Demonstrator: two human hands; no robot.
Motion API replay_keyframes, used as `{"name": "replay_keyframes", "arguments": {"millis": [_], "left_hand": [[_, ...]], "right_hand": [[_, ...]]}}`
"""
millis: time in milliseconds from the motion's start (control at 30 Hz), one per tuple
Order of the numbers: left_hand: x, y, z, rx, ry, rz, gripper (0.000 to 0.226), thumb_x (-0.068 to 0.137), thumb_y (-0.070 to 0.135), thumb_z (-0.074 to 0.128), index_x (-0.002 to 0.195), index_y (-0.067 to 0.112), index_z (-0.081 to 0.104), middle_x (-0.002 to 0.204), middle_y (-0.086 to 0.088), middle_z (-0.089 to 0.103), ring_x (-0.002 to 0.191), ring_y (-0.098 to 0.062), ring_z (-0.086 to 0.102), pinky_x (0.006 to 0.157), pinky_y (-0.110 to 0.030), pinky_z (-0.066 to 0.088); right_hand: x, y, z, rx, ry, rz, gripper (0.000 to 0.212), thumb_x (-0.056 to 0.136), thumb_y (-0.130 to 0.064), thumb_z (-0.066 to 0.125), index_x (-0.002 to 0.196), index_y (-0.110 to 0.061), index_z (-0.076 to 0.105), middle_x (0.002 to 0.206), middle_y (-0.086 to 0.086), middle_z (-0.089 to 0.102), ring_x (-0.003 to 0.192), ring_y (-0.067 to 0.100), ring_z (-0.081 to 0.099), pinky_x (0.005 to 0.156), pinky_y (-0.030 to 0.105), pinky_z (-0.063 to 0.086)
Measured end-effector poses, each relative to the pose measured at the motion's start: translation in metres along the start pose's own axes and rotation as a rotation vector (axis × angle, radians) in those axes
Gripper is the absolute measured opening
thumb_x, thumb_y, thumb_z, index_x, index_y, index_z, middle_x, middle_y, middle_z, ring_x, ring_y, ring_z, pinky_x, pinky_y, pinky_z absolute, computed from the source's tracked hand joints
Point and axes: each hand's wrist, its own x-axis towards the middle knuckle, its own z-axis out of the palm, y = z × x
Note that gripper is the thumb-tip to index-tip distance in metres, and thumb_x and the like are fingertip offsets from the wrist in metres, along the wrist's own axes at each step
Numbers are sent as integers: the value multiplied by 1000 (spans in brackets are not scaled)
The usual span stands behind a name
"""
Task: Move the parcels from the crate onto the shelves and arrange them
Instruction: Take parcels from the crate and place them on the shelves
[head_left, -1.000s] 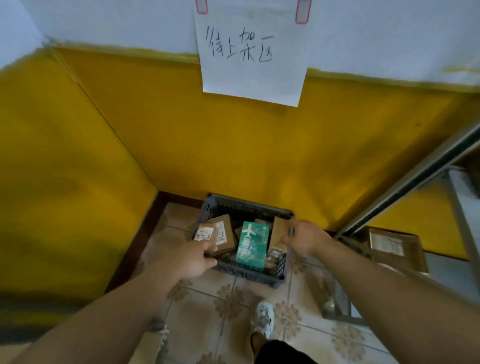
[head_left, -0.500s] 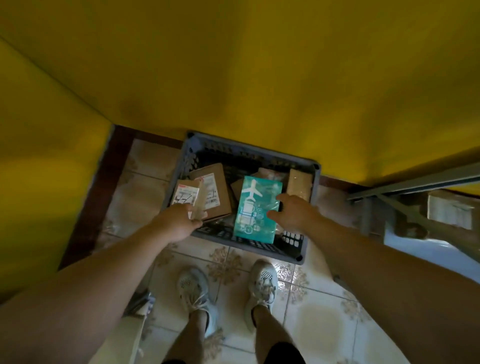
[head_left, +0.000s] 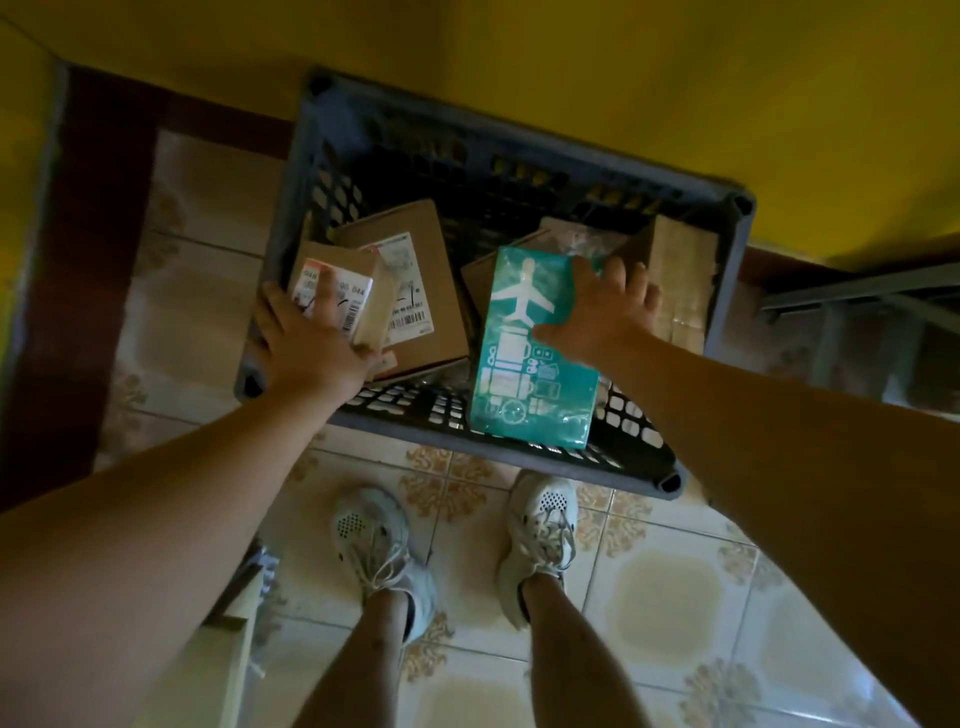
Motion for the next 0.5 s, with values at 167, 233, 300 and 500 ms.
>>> {"name": "replay_keyframes", "arguments": {"millis": [167,233,300,500], "left_hand": [[-5,5,1,-29,21,93,101,76,50,74,152,36,10,155,-17,10,143,-42,10,113,-59,21],[-5,11,1,-126,56,163,101,70,40,80,150,33,19,148,-18,23,133,-42,28,104,-60,35],[-7,23,0,-182,69,216,103,68,38,81,150,32,19,146,-18,26,129,-41,34,100,-58,40],[-9,43,12,-138,-3,301,93,76,79,46,152,34,15,156,-15,20,137,-41,30,106,-56,37]], "right_hand": [[4,0,-3,0,0,22,112,83,-70,60,158,-27,-10,164,20,-7,151,39,-4,120,53,6],[8,1,-2,-10,-33,33,111,83,-72,58,158,-26,-10,165,21,-3,152,39,-5,120,54,3],[9,2,-1,4,-28,39,108,83,-72,58,158,-27,-4,164,19,7,151,39,1,120,55,4],[-1,-4,-8,253,43,18,84,89,-49,65,155,-26,19,154,13,27,137,41,34,117,51,25]]}}
